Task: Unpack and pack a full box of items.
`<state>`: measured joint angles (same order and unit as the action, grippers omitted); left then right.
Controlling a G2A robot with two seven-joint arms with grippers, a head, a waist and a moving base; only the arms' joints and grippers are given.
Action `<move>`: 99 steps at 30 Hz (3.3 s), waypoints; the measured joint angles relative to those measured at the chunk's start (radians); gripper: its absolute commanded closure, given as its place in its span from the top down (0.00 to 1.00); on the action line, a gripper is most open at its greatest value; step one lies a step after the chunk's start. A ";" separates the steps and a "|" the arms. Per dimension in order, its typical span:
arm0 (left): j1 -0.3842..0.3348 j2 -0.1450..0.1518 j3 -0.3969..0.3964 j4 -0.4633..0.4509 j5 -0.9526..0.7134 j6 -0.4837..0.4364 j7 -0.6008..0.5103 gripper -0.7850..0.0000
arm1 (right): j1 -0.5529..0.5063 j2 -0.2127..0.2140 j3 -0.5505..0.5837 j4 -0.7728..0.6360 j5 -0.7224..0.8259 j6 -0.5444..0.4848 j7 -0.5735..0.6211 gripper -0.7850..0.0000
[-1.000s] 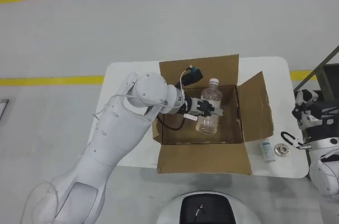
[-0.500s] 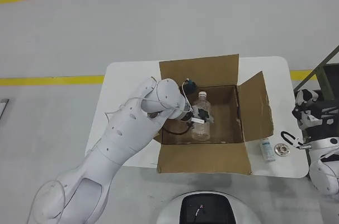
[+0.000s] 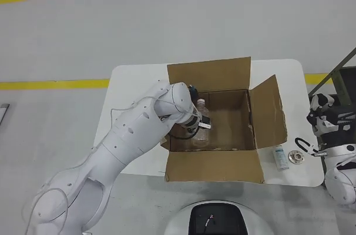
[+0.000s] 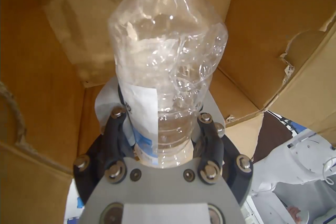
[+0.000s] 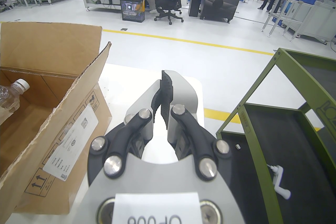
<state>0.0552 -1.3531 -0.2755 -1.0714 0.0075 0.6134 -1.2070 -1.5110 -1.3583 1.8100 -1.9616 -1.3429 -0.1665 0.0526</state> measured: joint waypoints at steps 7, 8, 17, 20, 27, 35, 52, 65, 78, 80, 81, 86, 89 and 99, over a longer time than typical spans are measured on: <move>-0.043 0.001 0.107 0.024 -0.070 0.037 0.037 0.00 | 0.000 0.000 0.000 0.000 0.000 0.000 0.000 0.00; -0.040 0.001 0.107 0.025 -0.064 0.040 0.040 0.00 | 0.000 0.000 0.000 0.000 0.000 0.000 0.000 0.00; -0.027 -0.007 0.105 0.036 -0.036 0.073 0.074 0.00 | 0.000 0.000 0.000 0.000 0.000 0.000 0.000 0.00; -0.017 -0.012 0.105 0.040 -0.024 0.078 0.078 0.00 | 0.000 0.000 0.000 0.000 0.000 0.000 0.000 0.00; -0.001 -0.028 0.106 0.063 -0.018 0.074 0.074 0.08 | 0.000 0.000 0.000 0.000 0.000 0.000 0.000 0.00; -0.002 -0.041 0.106 0.093 -0.022 0.066 0.066 1.00 | 0.000 0.000 0.000 0.000 0.000 0.000 0.000 0.00; -0.049 -0.004 0.061 0.012 -0.097 0.075 0.091 1.00 | 0.000 0.000 0.000 0.000 0.000 0.000 0.000 0.00; 0.012 0.174 -0.188 -0.284 0.008 0.117 0.196 1.00 | 0.032 0.025 0.055 -0.050 -0.073 -0.070 0.284 0.00; 0.223 0.319 -0.456 -0.610 0.174 0.171 0.314 1.00 | 0.052 0.044 0.095 -0.042 -0.053 -0.153 0.576 0.00; 0.222 0.319 -0.454 -0.607 0.172 0.170 0.313 1.00 | 0.052 0.044 0.095 -0.042 -0.053 -0.153 0.576 0.00; 0.221 0.318 -0.454 -0.606 0.172 0.170 0.313 1.00 | 0.052 0.044 0.095 -0.042 -0.053 -0.153 0.576 0.00; 0.221 0.318 -0.454 -0.606 0.172 0.170 0.313 1.00 | 0.052 0.044 0.095 -0.042 -0.053 -0.153 0.576 0.00; 0.221 0.318 -0.454 -0.606 0.172 0.170 0.313 1.00 | 0.052 0.044 0.095 -0.042 -0.053 -0.153 0.576 0.00; 0.249 0.336 -0.494 -0.607 0.255 0.128 0.342 1.00 | 0.052 0.044 0.095 -0.042 -0.053 -0.153 0.576 0.00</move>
<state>0.3046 -1.0167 -0.7698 -1.6784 0.2622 0.7414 -0.8652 -1.4587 -1.3141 1.9048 -2.0034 -1.3957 -0.3199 0.6287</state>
